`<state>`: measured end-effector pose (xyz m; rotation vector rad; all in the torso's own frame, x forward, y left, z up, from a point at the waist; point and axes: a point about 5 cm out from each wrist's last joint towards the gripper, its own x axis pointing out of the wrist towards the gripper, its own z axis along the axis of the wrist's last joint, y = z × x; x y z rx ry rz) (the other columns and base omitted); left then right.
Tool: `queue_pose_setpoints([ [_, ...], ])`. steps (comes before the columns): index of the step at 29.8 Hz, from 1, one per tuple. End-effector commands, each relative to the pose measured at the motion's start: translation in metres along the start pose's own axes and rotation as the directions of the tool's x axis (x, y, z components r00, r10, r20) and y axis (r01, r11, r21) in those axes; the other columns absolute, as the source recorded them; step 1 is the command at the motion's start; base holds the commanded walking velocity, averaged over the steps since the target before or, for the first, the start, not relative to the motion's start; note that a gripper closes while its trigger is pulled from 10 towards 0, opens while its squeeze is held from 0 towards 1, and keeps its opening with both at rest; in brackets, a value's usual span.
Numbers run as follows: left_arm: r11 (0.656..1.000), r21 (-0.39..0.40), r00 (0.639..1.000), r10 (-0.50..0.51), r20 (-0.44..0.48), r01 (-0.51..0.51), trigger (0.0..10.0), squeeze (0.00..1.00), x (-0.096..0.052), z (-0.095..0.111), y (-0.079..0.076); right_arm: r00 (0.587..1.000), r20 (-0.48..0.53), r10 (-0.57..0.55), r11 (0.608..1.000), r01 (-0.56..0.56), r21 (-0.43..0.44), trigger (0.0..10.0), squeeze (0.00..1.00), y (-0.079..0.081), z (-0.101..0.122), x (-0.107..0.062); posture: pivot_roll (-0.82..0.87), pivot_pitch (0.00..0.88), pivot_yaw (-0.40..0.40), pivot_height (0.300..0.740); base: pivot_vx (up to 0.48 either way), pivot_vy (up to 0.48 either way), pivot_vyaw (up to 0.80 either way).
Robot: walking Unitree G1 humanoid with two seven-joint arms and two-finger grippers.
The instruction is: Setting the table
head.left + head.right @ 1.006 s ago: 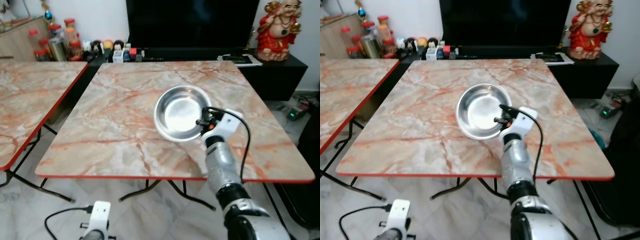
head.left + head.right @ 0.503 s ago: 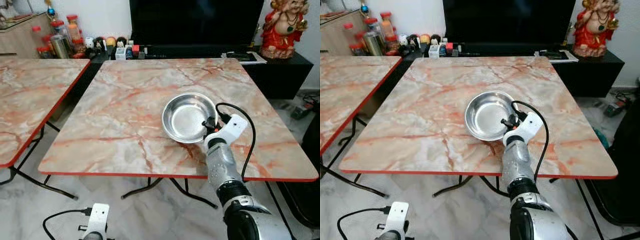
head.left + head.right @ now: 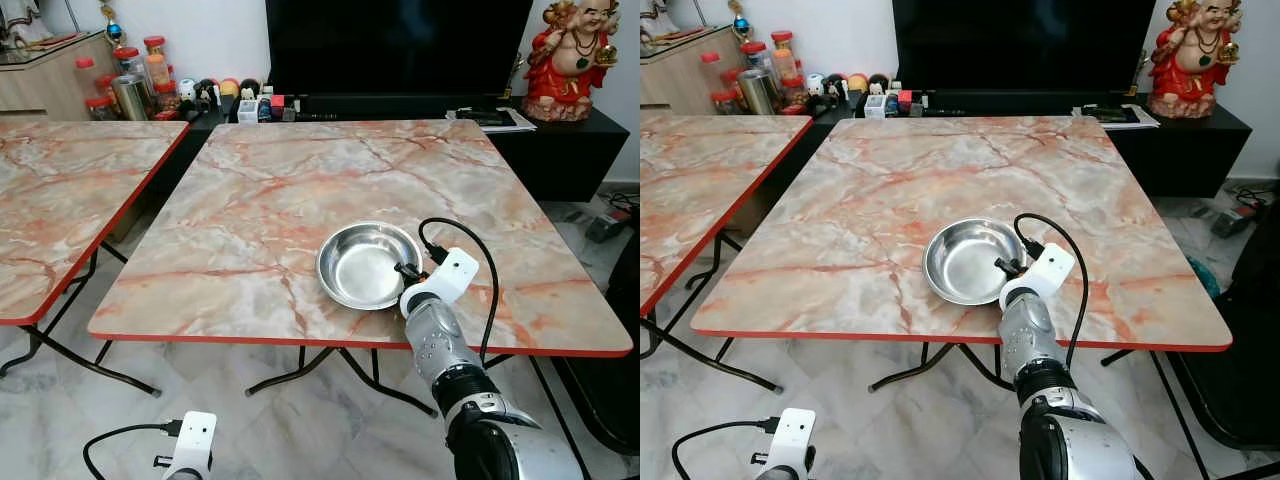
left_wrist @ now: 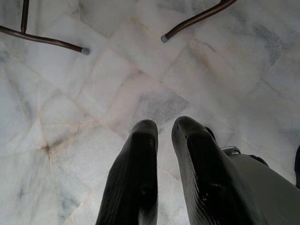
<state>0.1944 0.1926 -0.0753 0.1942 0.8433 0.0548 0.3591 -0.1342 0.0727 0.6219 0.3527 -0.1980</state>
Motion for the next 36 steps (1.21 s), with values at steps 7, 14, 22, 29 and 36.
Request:
queue_pose_setpoints([
  [7, 1.000, 0.023, 1.000, 0.008, -0.011, -0.008, 10.0, 0.00, 0.000, -0.001, 0.002, 0.994, -0.078, 0.071, 0.995, -0.065, 0.074, 10.0, 0.00, 0.017, -0.004, 0.001, 0.08, 0.000, 0.026, 0.740, 0.000, 0.000, 0.00],
  [14, 1.000, 0.025, 1.000, 0.006, -0.009, -0.006, 10.0, 0.00, 0.000, 0.000, 0.001, 0.994, -0.080, 0.076, 0.993, -0.068, 0.097, 10.0, 0.00, 0.019, -0.003, 0.002, 0.08, 0.000, 0.025, 0.740, 0.000, 0.000, 0.00],
  [22, 1.000, 0.031, 1.000, -0.003, -0.004, 0.004, 10.0, 0.00, 0.001, 0.002, -0.002, 0.996, -0.068, 0.051, 0.997, -0.047, 0.060, 10.0, 0.00, 0.026, 0.013, 0.004, 0.06, 0.000, 0.029, 0.740, 0.000, 0.000, 0.00],
  [29, 1.000, 0.030, 1.000, -0.010, -0.005, 0.010, 10.0, 0.00, 0.001, 0.003, -0.005, 0.997, -0.070, 0.036, 0.999, -0.033, 0.036, 10.0, 0.00, 0.034, 0.023, 0.004, 0.05, 0.000, 0.026, 0.740, 0.000, 0.000, 0.00],
  [36, 1.000, 0.027, 1.000, -0.008, -0.006, 0.008, 10.0, 0.00, 0.001, 0.003, -0.005, 0.993, -0.116, 0.014, 0.999, -0.010, 0.038, 10.0, 0.00, 0.031, 0.021, 0.003, 0.05, 0.000, 0.019, 0.740, 0.000, 0.000, 0.00],
])
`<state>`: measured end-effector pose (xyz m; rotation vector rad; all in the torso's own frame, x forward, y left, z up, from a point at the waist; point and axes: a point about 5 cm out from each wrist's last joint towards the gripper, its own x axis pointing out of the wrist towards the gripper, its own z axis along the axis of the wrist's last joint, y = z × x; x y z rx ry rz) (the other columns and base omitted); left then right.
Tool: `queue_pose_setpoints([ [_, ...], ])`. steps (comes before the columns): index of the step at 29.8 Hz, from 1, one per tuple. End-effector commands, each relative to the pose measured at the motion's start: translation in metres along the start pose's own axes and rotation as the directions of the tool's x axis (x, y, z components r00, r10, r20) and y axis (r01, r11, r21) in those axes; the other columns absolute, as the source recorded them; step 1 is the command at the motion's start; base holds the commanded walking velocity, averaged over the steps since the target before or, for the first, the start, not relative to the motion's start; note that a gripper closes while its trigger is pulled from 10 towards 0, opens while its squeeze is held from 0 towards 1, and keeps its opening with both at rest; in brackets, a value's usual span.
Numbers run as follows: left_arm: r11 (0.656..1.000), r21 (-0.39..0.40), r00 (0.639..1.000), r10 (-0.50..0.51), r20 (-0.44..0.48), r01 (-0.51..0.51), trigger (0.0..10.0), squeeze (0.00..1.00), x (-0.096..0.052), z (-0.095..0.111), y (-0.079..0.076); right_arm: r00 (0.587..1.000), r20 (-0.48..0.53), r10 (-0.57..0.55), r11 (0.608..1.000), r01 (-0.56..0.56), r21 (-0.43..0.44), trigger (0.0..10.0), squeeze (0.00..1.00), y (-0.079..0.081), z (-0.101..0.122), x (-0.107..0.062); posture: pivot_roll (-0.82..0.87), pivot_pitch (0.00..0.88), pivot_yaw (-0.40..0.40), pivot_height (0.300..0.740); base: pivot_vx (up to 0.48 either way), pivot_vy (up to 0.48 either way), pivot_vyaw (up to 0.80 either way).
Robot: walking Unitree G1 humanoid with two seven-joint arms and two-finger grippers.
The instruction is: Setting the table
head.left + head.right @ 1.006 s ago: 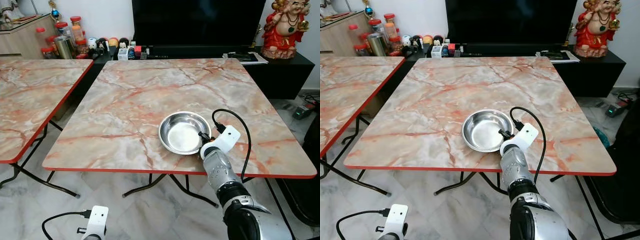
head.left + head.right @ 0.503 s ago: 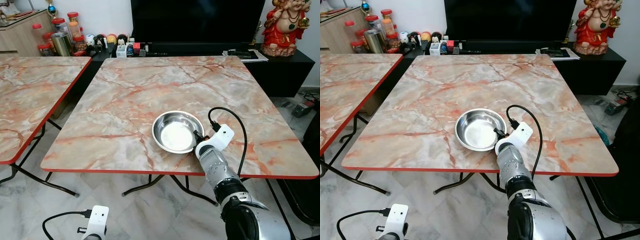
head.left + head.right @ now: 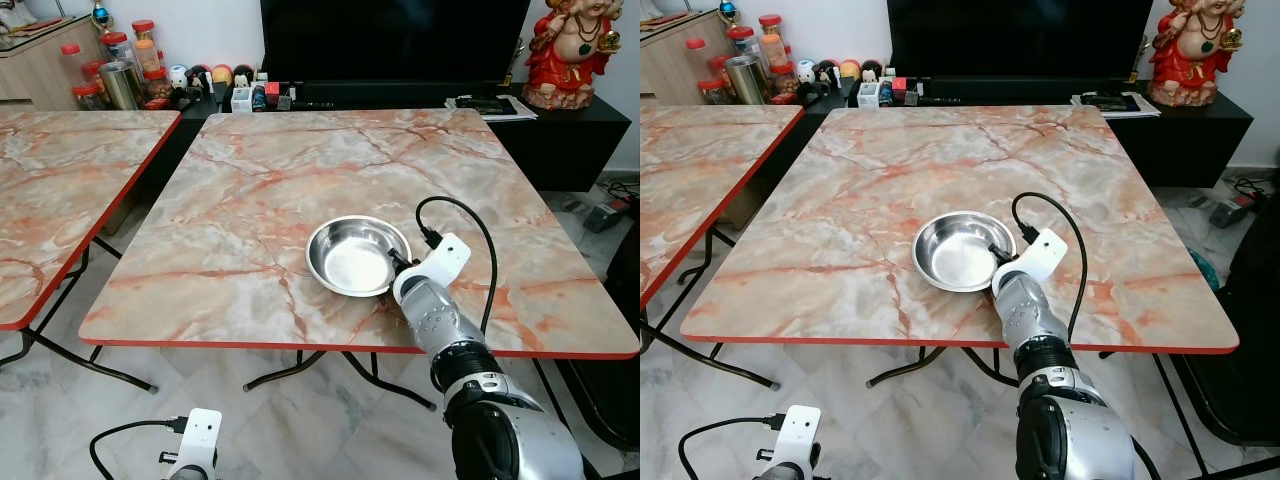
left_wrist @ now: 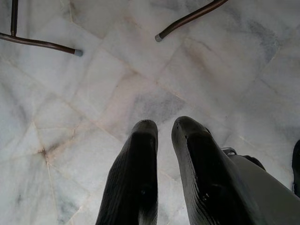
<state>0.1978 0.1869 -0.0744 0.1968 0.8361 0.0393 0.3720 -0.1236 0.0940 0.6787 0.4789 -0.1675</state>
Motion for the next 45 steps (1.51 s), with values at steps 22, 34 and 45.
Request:
queue_pose_setpoints([
  [22, 1.000, 0.011, 1.000, 0.005, -0.017, -0.005, 10.0, 0.00, 0.001, 0.000, 0.001, 0.999, -0.039, -0.021, 1.000, 0.020, -0.023, 10.0, 0.00, 0.007, -0.001, -0.005, 0.05, 0.000, 0.020, 0.740, 0.000, 0.000, 0.00],
  [34, 1.000, 0.006, 1.000, 0.011, -0.015, -0.011, 10.0, 0.00, 0.001, 0.001, 0.002, 0.999, -0.039, -0.015, 1.000, 0.014, -0.027, 10.0, 1.00, 0.009, 0.000, -0.005, 0.06, 0.000, 0.018, 0.740, 0.000, 0.000, 0.00],
  [45, 1.000, 0.005, 1.000, 0.013, -0.011, -0.013, 10.0, 0.00, 0.001, 0.003, 0.003, 1.000, -0.014, -0.008, 1.000, 0.008, -0.028, 10.0, 1.00, 0.010, 0.006, -0.005, 0.06, 0.000, 0.022, 0.740, 0.000, 0.000, 0.00],
])
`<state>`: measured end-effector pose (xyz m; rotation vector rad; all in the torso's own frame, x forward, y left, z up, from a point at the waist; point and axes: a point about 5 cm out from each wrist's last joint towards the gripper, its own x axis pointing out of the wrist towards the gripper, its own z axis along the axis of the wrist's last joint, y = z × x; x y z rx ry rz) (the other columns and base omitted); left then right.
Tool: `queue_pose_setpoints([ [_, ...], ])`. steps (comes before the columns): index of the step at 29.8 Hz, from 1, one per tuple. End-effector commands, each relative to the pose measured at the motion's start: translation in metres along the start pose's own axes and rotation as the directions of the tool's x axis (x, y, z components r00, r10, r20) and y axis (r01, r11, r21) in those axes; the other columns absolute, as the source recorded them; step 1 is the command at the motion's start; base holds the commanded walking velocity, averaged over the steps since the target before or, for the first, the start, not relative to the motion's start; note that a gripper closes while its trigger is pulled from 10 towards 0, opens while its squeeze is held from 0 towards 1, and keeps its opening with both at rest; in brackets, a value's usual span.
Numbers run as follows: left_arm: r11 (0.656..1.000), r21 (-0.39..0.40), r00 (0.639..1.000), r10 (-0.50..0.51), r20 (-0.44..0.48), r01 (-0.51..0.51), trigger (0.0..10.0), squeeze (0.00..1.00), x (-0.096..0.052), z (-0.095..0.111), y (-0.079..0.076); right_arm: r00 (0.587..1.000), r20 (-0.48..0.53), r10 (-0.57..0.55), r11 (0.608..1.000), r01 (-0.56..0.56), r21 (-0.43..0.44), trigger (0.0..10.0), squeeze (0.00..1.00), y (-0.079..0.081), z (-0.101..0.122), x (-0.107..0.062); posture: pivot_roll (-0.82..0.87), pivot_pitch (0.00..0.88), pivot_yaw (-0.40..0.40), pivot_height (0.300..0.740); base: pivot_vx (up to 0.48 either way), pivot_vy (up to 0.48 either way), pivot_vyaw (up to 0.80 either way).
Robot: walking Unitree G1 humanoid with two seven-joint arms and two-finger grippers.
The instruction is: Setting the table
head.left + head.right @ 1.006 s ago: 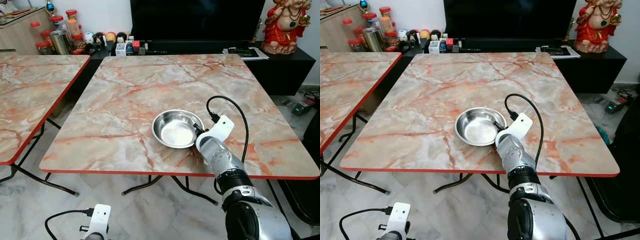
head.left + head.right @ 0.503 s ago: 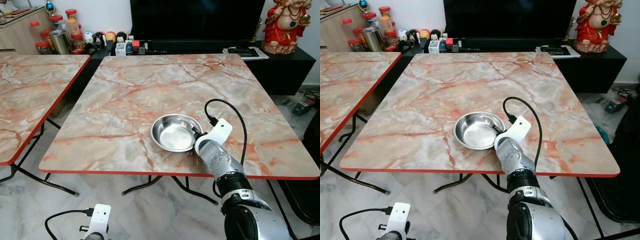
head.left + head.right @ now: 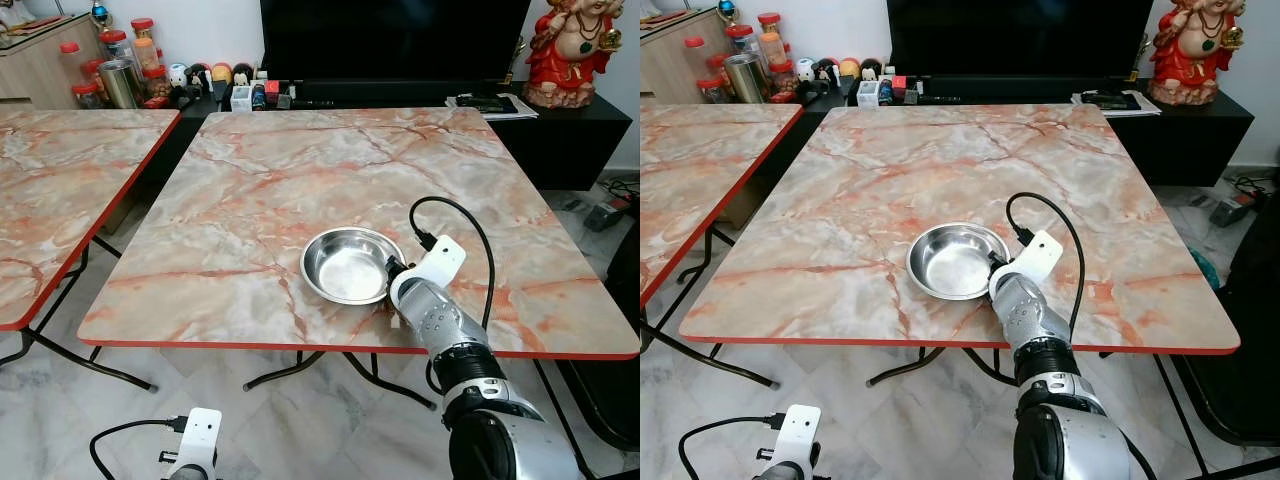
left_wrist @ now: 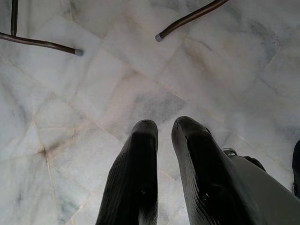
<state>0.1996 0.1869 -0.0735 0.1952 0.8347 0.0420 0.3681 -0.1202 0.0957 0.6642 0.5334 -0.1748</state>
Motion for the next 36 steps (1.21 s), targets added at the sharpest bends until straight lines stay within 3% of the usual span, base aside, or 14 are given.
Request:
queue_pose_setpoints([
  [1, 1.000, 0.007, 1.000, 0.012, -0.011, -0.011, 10.0, 0.00, 0.001, 0.001, 0.003, 0.999, 0.033, 0.020, 1.000, -0.019, -0.015, 10.0, 1.00, 0.008, 0.009, -0.002, 0.06, 0.000, 0.022, 0.740, 0.000, 0.000, 0.00],
  [3, 1.000, 0.007, 1.000, 0.012, -0.010, -0.012, 10.0, 0.00, 0.001, 0.001, 0.003, 0.999, 0.038, 0.022, 1.000, -0.021, -0.014, 10.0, 1.00, 0.008, 0.010, -0.002, 0.06, 0.000, 0.022, 0.740, 0.000, 0.000, 0.00],
  [4, 1.000, 0.007, 1.000, 0.012, -0.009, -0.012, 10.0, 0.00, 0.001, 0.002, 0.003, 0.998, 0.055, 0.036, 0.999, -0.034, -0.035, 10.0, 0.47, 0.010, 0.011, -0.002, 0.06, 0.000, 0.023, 0.740, 0.000, 0.000, 0.00],
  [5, 1.000, 0.006, 1.000, 0.012, -0.008, -0.011, 10.0, 0.00, 0.001, 0.002, 0.003, 0.997, 0.062, 0.042, 0.998, -0.039, -0.043, 10.0, 0.47, 0.010, 0.012, -0.003, 0.06, 0.000, 0.023, 0.740, 0.000, 0.000, 0.00],
  [6, 1.000, 0.007, 1.000, 0.011, -0.007, -0.011, 10.0, 0.00, 0.001, 0.002, 0.003, 0.996, 0.073, 0.049, 0.996, -0.043, -0.076, 10.0, 0.00, 0.011, 0.014, -0.003, 0.06, 0.000, 0.023, 0.740, 0.000, 0.000, 0.00],
  [16, 1.000, 0.008, 1.000, 0.006, -0.004, -0.006, 10.0, 0.00, 0.001, 0.002, 0.002, 0.985, 0.142, 0.099, 0.978, -0.070, -0.197, 10.0, 0.00, 0.021, 0.019, -0.010, 0.06, 0.000, 0.023, 0.740, 0.000, 0.000, 0.00],
  [19, 1.000, -0.001, 1.000, 0.005, -0.002, -0.005, 10.0, 0.00, 0.001, 0.002, 0.002, 0.981, 0.161, 0.108, 0.953, -0.056, -0.296, 10.0, 0.00, 0.023, 0.020, -0.011, 0.06, 0.000, 0.021, 0.740, 0.000, 0.000, 0.00],
  [22, 1.000, -0.002, 1.000, 0.002, -0.003, -0.002, 10.0, 0.00, 0.000, 0.001, 0.000, 0.984, 0.150, 0.096, 0.956, -0.049, -0.289, 10.0, 0.00, 0.021, 0.017, -0.012, 0.06, 0.000, 0.019, 0.740, 0.000, 0.000, 0.00],
  [24, 1.000, -0.010, 1.000, 0.001, -0.001, -0.001, 10.0, 0.00, 0.000, 0.001, 0.000, 0.975, 0.202, 0.097, 0.951, -0.030, -0.308, 10.0, 0.00, 0.020, 0.022, -0.013, 0.06, 0.000, 0.016, 0.740, 0.000, 0.000, 0.00],
  [26, 1.000, -0.013, 1.000, 0.004, 0.001, -0.004, 10.0, 0.00, 0.000, 0.001, 0.000, 0.939, 0.302, 0.165, 0.919, -0.035, -0.393, 10.0, 0.00, 0.026, 0.031, -0.017, 0.06, 0.000, 0.015, 0.740, 0.000, 0.000, 0.00],
  [30, 1.000, -0.018, 1.000, 0.011, 0.011, -0.010, 10.0, 0.00, 0.001, 0.003, 0.001, 0.882, 0.390, 0.266, 0.867, -0.042, -0.497, 10.0, 0.00, 0.030, 0.035, -0.022, 0.06, 0.000, 0.013, 0.740, 0.000, 0.000, 0.00],
  [33, 1.000, -0.020, 1.000, 0.013, 0.016, -0.013, 10.0, 0.00, 0.001, 0.004, 0.002, 0.857, 0.416, 0.304, 0.859, -0.058, -0.508, 10.0, 0.00, 0.029, 0.035, -0.024, 0.06, 0.000, 0.015, 0.740, 0.000, 0.000, 0.00],
  [36, 0.999, -0.041, 1.000, 0.016, 0.025, -0.015, 10.0, 0.00, 0.001, 0.006, 0.003, 0.796, 0.484, 0.364, 0.829, -0.039, -0.558, 10.0, 0.00, 0.030, 0.039, -0.032, 0.06, 0.000, 0.017, 0.740, 0.000, 0.000, 0.00],
])
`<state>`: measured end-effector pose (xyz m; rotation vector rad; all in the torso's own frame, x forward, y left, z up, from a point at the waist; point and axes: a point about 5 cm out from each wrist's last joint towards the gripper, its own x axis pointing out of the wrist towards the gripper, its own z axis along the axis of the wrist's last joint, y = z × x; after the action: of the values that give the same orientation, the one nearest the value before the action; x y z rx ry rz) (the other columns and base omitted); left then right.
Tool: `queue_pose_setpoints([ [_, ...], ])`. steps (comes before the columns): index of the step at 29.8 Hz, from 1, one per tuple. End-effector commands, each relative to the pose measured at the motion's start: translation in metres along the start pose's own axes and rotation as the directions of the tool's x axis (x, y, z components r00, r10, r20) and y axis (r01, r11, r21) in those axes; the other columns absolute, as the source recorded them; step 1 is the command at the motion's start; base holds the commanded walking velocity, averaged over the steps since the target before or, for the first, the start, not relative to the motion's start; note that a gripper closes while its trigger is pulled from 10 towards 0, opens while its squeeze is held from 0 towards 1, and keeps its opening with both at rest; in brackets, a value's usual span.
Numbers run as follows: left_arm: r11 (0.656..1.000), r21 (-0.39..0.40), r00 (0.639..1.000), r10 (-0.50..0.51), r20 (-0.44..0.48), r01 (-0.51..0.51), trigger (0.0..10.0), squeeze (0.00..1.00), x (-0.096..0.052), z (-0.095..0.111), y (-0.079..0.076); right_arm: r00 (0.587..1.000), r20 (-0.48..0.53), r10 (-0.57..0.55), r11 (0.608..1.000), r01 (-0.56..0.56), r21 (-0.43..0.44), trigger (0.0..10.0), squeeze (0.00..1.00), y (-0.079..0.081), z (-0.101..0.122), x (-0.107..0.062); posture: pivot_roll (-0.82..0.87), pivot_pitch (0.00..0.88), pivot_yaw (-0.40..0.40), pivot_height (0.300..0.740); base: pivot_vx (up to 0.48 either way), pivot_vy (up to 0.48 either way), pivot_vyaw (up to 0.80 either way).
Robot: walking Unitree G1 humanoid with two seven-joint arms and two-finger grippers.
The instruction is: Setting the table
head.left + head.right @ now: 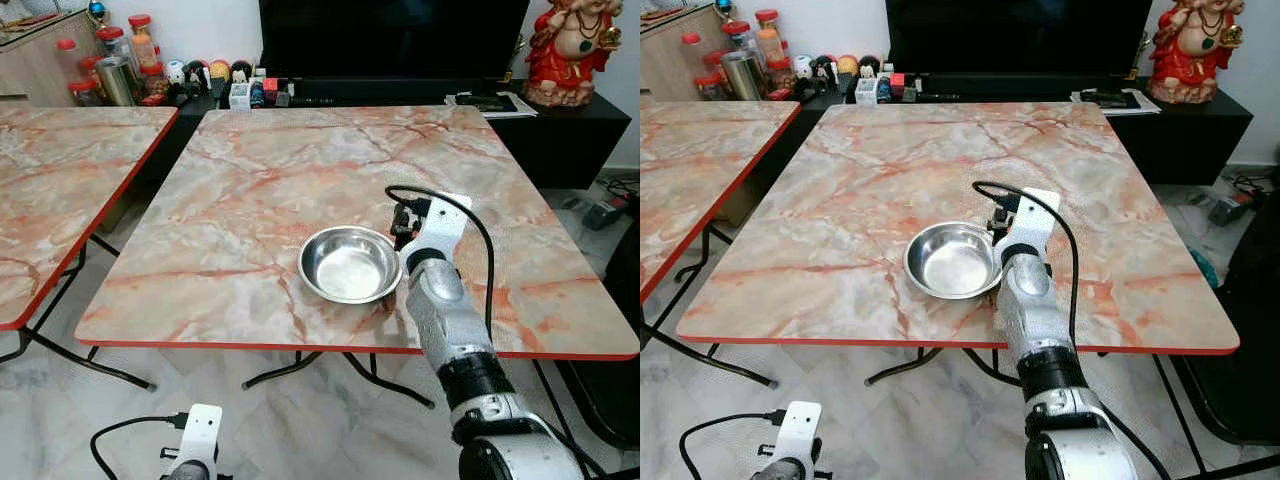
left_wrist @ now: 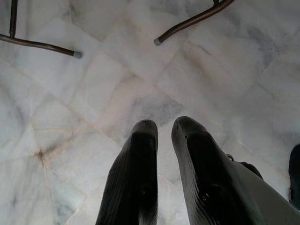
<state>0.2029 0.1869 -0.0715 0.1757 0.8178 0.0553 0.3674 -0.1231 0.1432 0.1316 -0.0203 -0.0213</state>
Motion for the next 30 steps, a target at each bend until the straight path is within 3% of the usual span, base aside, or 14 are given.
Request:
queue_pose_setpoints([
  [1, 1.000, -0.017, 1.000, 0.011, 0.009, -0.010, 10.0, 0.00, 0.000, 0.002, 0.003, 0.997, 0.078, 0.023, 0.999, -0.020, -0.031, 10.0, 0.00, 0.003, 0.011, 0.000, 0.06, 0.000, 0.017, 0.740, 0.000, 0.000, 0.00],
  [4, 1.000, -0.024, 1.000, 0.010, 0.007, -0.010, 10.0, 0.00, 0.001, 0.002, 0.003, 0.992, 0.121, 0.020, 0.998, -0.012, -0.069, 10.0, 0.00, 0.003, 0.021, 0.001, 0.06, 0.000, 0.022, 0.740, 0.000, 0.000, 0.00],
  [5, 1.000, -0.021, 1.000, 0.009, 0.007, -0.009, 10.0, 0.00, 0.001, 0.002, 0.003, 0.990, 0.141, 0.021, 1.000, -0.022, 0.005, 10.0, 0.00, 0.005, 0.033, 0.004, 0.06, 0.000, 0.028, 0.740, 0.000, 0.000, 0.00],
  [6, 1.000, -0.021, 1.000, 0.009, 0.010, -0.009, 10.0, 0.00, 0.001, 0.003, 0.004, 0.975, 0.220, 0.043, 0.995, -0.061, 0.075, 10.0, 0.00, 0.010, 0.065, 0.008, 0.06, 0.000, 0.037, 0.740, 0.000, 0.000, 0.00],
  [11, 1.000, 0.001, 1.000, -0.001, 0.011, 0.001, 10.0, 0.00, 0.001, 0.004, 0.005, 0.913, 0.380, 0.149, 0.988, -0.151, -0.026, 10.0, 0.00, 0.020, 0.129, 0.013, 0.03, 0.000, 0.054, 0.740, 0.000, 0.000, 0.00],
  [12, 1.000, 0.008, 1.000, -0.005, 0.011, 0.005, 10.0, 0.00, 0.001, 0.004, 0.005, 0.904, 0.404, 0.140, 0.990, -0.140, -0.030, 10.0, 0.00, 0.016, 0.132, 0.013, 0.03, 0.000, 0.056, 0.740, 0.000, 0.000, 0.00],
  [20, 1.000, -0.002, 1.000, 0.002, 0.016, -0.002, 10.0, 0.00, 0.001, 0.005, 0.005, 0.910, 0.400, 0.112, 0.994, -0.103, -0.044, 10.0, 0.00, 0.001, 0.103, 0.008, 0.04, 0.000, 0.049, 0.740, 0.000, 0.000, 0.00],
  [23, 1.000, -0.004, 1.000, 0.007, 0.023, -0.007, 10.0, 0.00, 0.001, 0.006, 0.006, 0.948, 0.308, 0.077, 0.989, -0.034, -0.141, 10.0, 0.00, -0.020, 0.059, 0.000, 0.04, 0.000, 0.051, 0.740, 0.000, 0.000, 0.00],
  [25, 1.000, -0.004, 1.000, 0.008, 0.024, -0.007, 10.0, 0.00, 0.001, 0.006, 0.006, 0.957, 0.281, 0.069, 0.986, -0.023, -0.164, 10.0, 0.00, -0.026, 0.049, -0.002, 0.04, 0.000, 0.051, 0.740, 0.000, 0.000, 0.00],
  [26, 1.000, -0.003, 1.000, 0.008, 0.025, -0.008, 10.0, 0.00, 0.001, 0.006, 0.006, 0.974, 0.222, 0.049, 0.981, -0.005, -0.192, 10.0, 0.00, -0.040, 0.028, -0.007, 0.04, 0.000, 0.046, 0.740, 0.000, 0.000, 0.00],
  [30, 1.000, -0.006, 1.000, 0.010, 0.026, -0.010, 10.0, 0.00, 0.001, 0.006, 0.006, 0.996, 0.086, -0.030, 0.973, 0.049, -0.227, 10.0, 0.00, -0.071, -0.017, -0.021, 0.04, 0.000, 0.041, 0.740, 0.000, 0.000, 0.00],
])
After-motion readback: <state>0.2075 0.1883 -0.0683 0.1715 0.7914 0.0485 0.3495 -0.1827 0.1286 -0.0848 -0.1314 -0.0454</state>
